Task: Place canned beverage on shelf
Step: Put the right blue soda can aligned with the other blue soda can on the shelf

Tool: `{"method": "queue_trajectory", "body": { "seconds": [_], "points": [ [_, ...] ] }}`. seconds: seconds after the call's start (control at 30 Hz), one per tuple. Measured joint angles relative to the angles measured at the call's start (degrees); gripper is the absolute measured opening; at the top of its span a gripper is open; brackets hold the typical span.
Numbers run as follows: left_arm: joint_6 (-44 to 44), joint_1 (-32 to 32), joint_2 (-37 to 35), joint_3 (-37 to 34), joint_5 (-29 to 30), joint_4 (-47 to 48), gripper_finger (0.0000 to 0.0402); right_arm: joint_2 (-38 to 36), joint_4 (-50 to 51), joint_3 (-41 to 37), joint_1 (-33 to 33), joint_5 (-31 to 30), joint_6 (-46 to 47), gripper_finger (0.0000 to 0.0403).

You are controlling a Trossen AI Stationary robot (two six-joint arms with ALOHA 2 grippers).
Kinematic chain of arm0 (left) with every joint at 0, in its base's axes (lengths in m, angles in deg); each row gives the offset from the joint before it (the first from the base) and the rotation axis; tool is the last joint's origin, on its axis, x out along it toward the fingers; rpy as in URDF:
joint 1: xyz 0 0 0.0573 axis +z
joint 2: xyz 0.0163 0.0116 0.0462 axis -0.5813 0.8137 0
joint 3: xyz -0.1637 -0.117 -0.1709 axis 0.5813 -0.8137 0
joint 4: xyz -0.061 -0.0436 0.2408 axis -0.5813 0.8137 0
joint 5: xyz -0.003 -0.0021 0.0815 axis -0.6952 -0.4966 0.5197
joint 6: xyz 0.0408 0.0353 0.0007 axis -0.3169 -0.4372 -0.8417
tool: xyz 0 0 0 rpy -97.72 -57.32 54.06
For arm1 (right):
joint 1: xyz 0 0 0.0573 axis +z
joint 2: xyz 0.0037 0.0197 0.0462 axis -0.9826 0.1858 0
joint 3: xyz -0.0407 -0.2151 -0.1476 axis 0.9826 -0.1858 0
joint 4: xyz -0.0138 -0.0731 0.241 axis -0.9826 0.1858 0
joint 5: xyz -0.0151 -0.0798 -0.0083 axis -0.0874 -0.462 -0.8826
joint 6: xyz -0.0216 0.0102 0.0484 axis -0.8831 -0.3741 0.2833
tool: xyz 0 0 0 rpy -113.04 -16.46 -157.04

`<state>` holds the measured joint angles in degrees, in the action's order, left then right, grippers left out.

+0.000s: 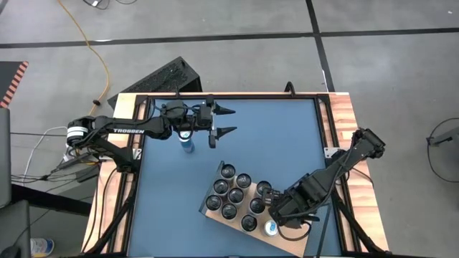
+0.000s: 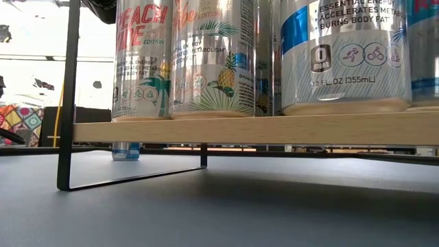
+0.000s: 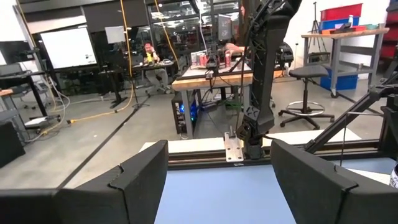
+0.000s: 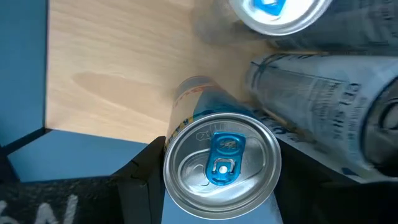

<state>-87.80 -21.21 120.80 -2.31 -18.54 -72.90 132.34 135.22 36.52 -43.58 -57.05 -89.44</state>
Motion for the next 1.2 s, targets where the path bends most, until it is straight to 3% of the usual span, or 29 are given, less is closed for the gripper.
{"method": "queue_trajectory", "body": {
  "seconds": [1.2],
  "points": [
    [-1.6,0.0,0.0,0.0,-1.5,0.1,0.027,0.2,-5.8,-3.8,-0.2,2.7,2.7,0.0229]
  ]
}}
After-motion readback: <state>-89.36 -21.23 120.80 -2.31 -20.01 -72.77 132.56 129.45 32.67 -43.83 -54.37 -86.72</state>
